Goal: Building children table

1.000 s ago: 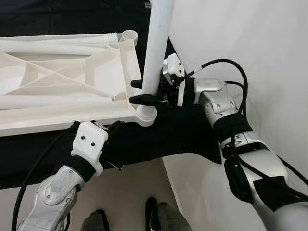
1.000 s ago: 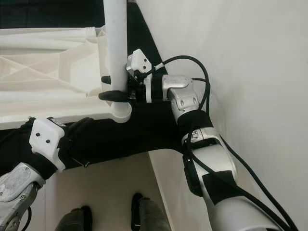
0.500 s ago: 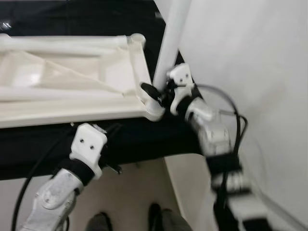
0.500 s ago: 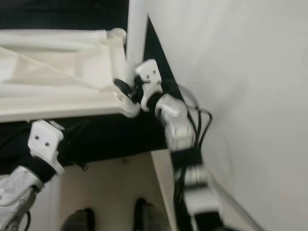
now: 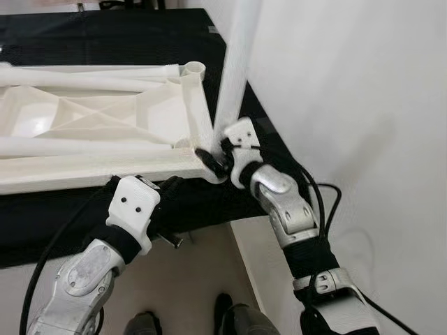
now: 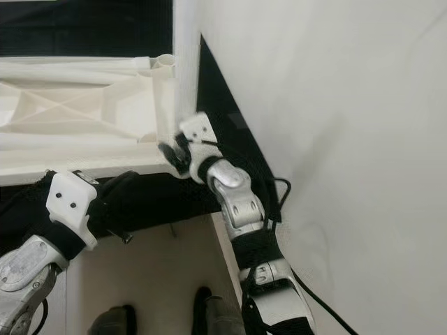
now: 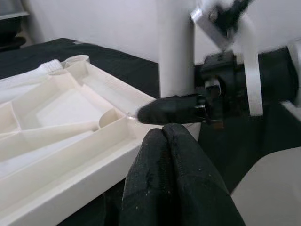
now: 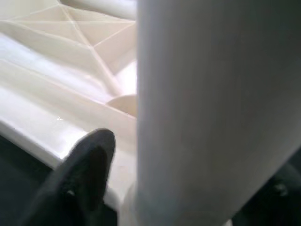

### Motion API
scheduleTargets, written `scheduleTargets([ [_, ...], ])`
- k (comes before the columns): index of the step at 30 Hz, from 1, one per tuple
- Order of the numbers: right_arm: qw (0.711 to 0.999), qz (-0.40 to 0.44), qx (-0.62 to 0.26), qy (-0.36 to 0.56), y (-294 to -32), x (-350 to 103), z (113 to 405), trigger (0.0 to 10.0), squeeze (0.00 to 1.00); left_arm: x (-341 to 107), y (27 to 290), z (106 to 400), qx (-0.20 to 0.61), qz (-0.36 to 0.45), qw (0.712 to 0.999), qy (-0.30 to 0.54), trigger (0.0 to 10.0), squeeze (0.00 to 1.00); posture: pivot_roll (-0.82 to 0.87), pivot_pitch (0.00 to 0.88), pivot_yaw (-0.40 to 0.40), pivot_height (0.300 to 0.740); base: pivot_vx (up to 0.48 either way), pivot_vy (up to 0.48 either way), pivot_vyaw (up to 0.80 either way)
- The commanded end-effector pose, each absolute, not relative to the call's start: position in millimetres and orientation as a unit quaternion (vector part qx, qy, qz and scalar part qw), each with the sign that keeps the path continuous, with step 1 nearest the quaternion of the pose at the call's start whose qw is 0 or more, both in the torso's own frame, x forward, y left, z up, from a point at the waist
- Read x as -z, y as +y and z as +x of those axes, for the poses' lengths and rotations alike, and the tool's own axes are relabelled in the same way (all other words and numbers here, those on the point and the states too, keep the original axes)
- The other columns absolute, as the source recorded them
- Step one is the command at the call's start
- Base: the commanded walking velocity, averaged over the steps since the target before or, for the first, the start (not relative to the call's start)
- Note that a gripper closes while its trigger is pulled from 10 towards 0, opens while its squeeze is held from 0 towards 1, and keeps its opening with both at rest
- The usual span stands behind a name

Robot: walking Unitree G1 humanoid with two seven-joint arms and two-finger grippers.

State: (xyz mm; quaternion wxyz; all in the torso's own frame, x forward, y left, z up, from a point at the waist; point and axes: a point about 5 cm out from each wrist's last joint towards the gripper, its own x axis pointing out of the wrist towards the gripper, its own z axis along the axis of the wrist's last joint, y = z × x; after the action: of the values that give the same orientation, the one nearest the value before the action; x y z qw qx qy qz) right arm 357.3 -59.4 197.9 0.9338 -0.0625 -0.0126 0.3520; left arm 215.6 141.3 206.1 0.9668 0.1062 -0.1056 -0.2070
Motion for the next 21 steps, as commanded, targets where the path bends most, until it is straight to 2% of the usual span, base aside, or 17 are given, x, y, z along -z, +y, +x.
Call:
scheduleTargets([
  [1, 0.899, -0.061, -0.428, -0.070, -55.9, -225.1, 356.9, 10.0, 0.24, -201.4, 138.6, 215.3, 0.213, 0.105, 0.967, -0.096, 10.0, 0.00, 0.09, 0.241, -0.151, 0.740, 0.000, 0.000, 0.00],
  [2, 0.883, -0.065, -0.458, -0.079, -55.0, -230.1, 355.8, 10.0, 0.24, -201.5, 138.7, 215.4, 0.213, 0.105, 0.967, -0.096, 10.0, 0.00, 0.09, 0.241, -0.151, 0.740, 0.000, 0.000, 0.00],
  [3, 0.869, -0.072, -0.483, -0.084, -55.3, -234.6, 355.6, 10.0, 0.00, -201.6, 138.9, 215.4, 0.213, 0.105, 0.967, -0.096, 10.0, 0.00, 0.09, 0.243, -0.152, 0.740, 0.000, 0.000, 0.00],
  [4, 0.869, -0.072, -0.483, -0.084, -55.3, -234.6, 355.6, 10.0, 0.00, -201.6, 138.9, 215.4, 0.213, 0.105, 0.967, -0.096, 10.0, 0.00, 0.09, 0.243, -0.152, 0.740, 0.000, 0.000, 0.00],
  [7, 0.812, -0.109, -0.567, -0.086, -54.7, -242.4, 354.9, 10.0, 0.00, -201.8, 139.7, 215.0, 0.211, 0.106, 0.967, -0.095, 10.0, 0.00, 0.10, 0.247, -0.152, 0.740, 0.000, 0.000, 0.00],
  [8, 0.812, -0.109, -0.567, -0.086, -54.7, -242.4, 354.9, 10.0, 0.00, -201.8, 139.7, 215.0, 0.211, 0.106, 0.967, -0.095, 10.0, 0.00, 0.10, 0.247, -0.152, 0.740, 0.000, 0.000, 0.00],
  [10, 0.780, -0.147, -0.602, -0.085, -54.4, -241.6, 354.7, 10.0, 0.00, -201.9, 139.7, 214.7, 0.211, 0.107, 0.967, -0.095, 10.0, 0.00, 0.10, 0.249, -0.154, 0.740, 0.000, 0.000, 0.00],
  [11, 0.780, -0.147, -0.602, -0.085, -54.4, -241.6, 354.7, 10.0, 0.00, -201.9, 139.7, 214.7, 0.211, 0.107, 0.967, -0.095, 10.0, 0.00, 0.10, 0.249, -0.154, 0.740, 0.000, 0.000, 0.00],
  [13, 0.753, -0.150, -0.636, -0.075, -53.0, -242.3, 355.4, 10.0, 0.00, -202.0, 140.1, 214.4, 0.210, 0.108, 0.967, -0.094, 10.0, 0.00, 0.11, 0.251, -0.155, 0.740, 0.000, 0.000, 0.00],
  [16, 0.743, -0.145, -0.649, -0.073, -50.9, -246.5, 358.7, 9.9, 0.00, -202.3, 141.3, 214.0, 0.208, 0.109, 0.967, -0.094, 10.0, 0.00, 0.11, 0.253, -0.156, 0.740, 0.000, 0.000, 0.00],
  [17, 0.742, -0.144, -0.651, -0.072, -49.9, -248.2, 360.2, 9.4, 0.00, -202.3, 141.8, 213.9, 0.207, 0.110, 0.968, -0.093, 10.0, 0.00, 0.11, 0.254, -0.156, 0.740, 0.000, 0.000, 0.00],
  [18, 0.739, -0.143, -0.654, -0.072, -49.6, -249.3, 361.2, 9.4, 0.00, -202.3, 142.0, 213.8, 0.206, 0.111, 0.968, -0.093, 10.0, 0.00, 0.11, 0.254, -0.156, 0.740, 0.000, 0.000, 0.00],
  [19, 0.731, -0.139, -0.665, -0.071, -49.4, -250.4, 361.0, 0.0, 0.00, -202.4, 142.0, 213.6, 0.206, 0.111, 0.968, -0.093, 10.0, 0.00, 0.11, 0.256, -0.158, 0.740, 0.000, 0.000, 0.00],
  [21, 0.721, -0.136, -0.676, -0.071, -49.6, -252.0, 361.0, 0.0, 0.00, -202.3, 141.9, 213.4, 0.206, 0.111, 0.968, -0.093, 10.0, 0.00, 0.11, 0.256, -0.159, 0.740, 0.000, 0.000, 0.00],
])
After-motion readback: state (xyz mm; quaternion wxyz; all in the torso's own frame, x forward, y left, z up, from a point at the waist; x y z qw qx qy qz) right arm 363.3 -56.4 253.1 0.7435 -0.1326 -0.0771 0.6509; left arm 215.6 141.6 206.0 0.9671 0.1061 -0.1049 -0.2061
